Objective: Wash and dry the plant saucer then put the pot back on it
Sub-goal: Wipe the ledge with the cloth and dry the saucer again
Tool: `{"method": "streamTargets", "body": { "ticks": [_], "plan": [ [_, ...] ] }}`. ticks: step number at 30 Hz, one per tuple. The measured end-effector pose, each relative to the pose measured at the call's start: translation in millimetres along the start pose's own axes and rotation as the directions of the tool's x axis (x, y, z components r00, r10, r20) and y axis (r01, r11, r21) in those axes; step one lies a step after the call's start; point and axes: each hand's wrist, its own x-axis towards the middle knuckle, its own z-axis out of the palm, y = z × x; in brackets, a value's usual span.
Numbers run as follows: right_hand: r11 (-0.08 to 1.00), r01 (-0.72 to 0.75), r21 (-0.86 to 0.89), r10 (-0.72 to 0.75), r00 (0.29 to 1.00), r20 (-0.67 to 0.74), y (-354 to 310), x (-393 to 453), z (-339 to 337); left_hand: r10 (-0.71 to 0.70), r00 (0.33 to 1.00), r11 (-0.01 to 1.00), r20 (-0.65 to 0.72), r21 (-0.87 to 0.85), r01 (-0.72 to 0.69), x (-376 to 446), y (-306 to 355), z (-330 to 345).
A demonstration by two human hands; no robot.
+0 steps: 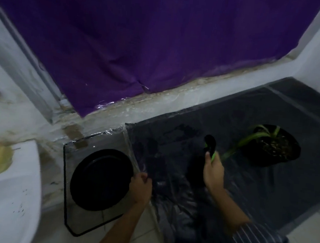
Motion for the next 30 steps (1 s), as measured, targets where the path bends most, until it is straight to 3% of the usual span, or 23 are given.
{"method": "streamTargets", "body": {
  "ticks": [5, 8, 10, 13, 16, 19, 21, 24, 26, 28, 30],
  "plan": [
    [0.938, 0.193, -0.289, -0.104, 0.949, 0.296, 22.2, 35.6, 23.7, -0.002, 0.992, 0.994, -0.124, 0.111, 0.016, 11.6, 21.8, 37.8],
    [0.93, 0.19, -0.315, -0.058, 0.922, 0.384, 29.6, 57.0, 35.3, -0.02, 0.985, 0.979, -0.172, 0.199, 0.055, 17.3, 24.8, 56.9],
    [0.961, 0.128, -0.244, -0.048, 0.95, 0.31, 25.3, 75.0, 38.9, -0.035, 0.986, 0.971, -0.166, 0.229, 0.073, 19.9, 21.5, 65.7],
    [0.979, 0.175, -0.101, -0.172, 0.984, 0.037, 11.9, 109.0, 39.1, -0.044, 0.983, 0.95, -0.18, 0.295, 0.097, 24.1, 16.5, 74.3],
    [0.978, 0.199, -0.065, -0.19, 0.975, 0.119, 3.9, 149.9, 37.4, -0.017, 0.973, 0.937, -0.231, 0.337, 0.097, 26.2, 16.8, 79.4],
    [0.944, 0.178, -0.277, -0.086, 0.945, 0.317, 5.4, 184.6, 48.5, 0.018, 0.969, 0.903, -0.247, 0.421, 0.09, 33.6, 19.4, 79.1],
    [0.867, 0.172, -0.468, 0.019, 0.927, 0.376, 6.6, 191.7, 66.8, 0.044, 0.968, 0.873, -0.247, 0.481, 0.083, 38.1, 19.9, 78.5],
    [0.735, 0.301, -0.608, 0.021, 0.886, 0.463, 8.9, 177.8, 98.4, 0.114, 0.957, 0.855, -0.267, 0.518, 0.043, 39.6, 23.5, 81.2],
    [0.641, 0.499, -0.584, -0.102, 0.809, 0.579, 16.4, 162.8, 109.3, 0.132, 0.952, 0.862, -0.275, 0.506, 0.027, 40.8, 27.3, 83.9],
    [0.473, 0.736, -0.484, -0.239, 0.636, 0.734, 27.8, 152.8, 106.0, 0.11, 0.955, 0.86, -0.275, 0.509, 0.047, 44.3, 29.5, 85.0],
    [0.342, 0.865, -0.368, -0.282, 0.468, 0.837, 34.6, 159.0, 94.0, 0.074, 0.959, 0.851, -0.273, 0.519, 0.082, 48.7, 29.7, 83.9]
  ]
}}
